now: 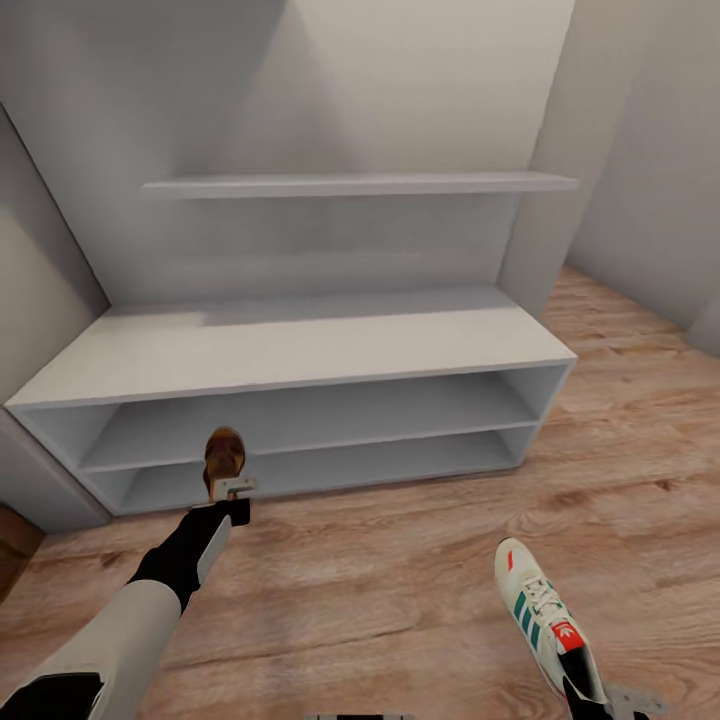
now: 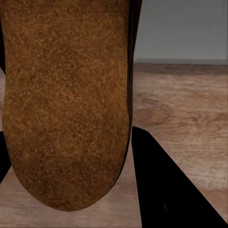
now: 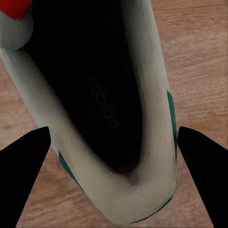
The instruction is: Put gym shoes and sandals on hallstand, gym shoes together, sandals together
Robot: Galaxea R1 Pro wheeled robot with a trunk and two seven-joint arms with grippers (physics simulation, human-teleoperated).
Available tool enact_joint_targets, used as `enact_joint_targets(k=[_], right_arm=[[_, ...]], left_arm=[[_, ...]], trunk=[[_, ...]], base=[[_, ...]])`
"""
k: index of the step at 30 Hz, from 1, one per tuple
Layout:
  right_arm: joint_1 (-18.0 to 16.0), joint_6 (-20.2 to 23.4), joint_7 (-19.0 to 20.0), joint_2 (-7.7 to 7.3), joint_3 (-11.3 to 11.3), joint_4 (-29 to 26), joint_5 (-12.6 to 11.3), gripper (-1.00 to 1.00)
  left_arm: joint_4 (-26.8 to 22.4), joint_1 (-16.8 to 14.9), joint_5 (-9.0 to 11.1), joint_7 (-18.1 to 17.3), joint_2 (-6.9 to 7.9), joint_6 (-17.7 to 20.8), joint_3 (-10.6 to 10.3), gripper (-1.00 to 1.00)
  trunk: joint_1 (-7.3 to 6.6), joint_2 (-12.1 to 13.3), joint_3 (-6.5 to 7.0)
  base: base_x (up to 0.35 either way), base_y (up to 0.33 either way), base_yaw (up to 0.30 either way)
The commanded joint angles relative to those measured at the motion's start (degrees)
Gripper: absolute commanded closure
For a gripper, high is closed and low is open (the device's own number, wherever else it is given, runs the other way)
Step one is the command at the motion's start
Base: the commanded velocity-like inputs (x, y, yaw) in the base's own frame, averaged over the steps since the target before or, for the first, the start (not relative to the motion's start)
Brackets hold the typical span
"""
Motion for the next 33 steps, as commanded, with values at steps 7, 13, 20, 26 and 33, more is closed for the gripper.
enact_joint_targets(k=[7, 13, 20, 26, 33], right_arm=[[-0.05, -0.22, 0.32, 0.0, -0.53, 0.03, 0.35, 1.0], [-0.05, -0.22, 0.25, -0.05, -0.61, 0.03, 0.27, 1.0], [-0.05, -0.25, 0.23, -0.08, -0.62, 0.03, 0.26, 1.0], [-0.05, -0.24, 0.23, -0.08, -0.62, 0.03, 0.26, 1.0], [-0.05, -0.25, 0.23, -0.08, -0.62, 0.03, 0.26, 1.0]], left_arm=[[-0.15, -0.06, 0.1, 0.04, -0.12, 0.38, -0.2, 1.0], [-0.2, -0.06, -0.16, 0.01, -0.23, 0.3, -0.59, 1.0], [-0.24, -0.06, -0.19, 0.01, -0.19, 0.32, -0.57, 1.0], [-0.24, -0.06, -0.23, 0.01, -0.12, 0.33, -0.38, 1.0], [-0.24, 0.01, -0.23, 0.01, -0.09, 0.34, -0.17, 1.0]], trunk=[[0.02, -0.02, -0.16], [0.02, -0.02, -0.17], [0.02, -0.02, -0.17], [0.02, -0.02, -0.17], [0.02, -0.02, -0.17]], base=[[0.132, 0.034, 0.052], [0.244, -0.103, 0.004], [0.255, -0.2, 0.0], [0.124, -0.078, 0.0], [0.241, -0.007, 0.0]])
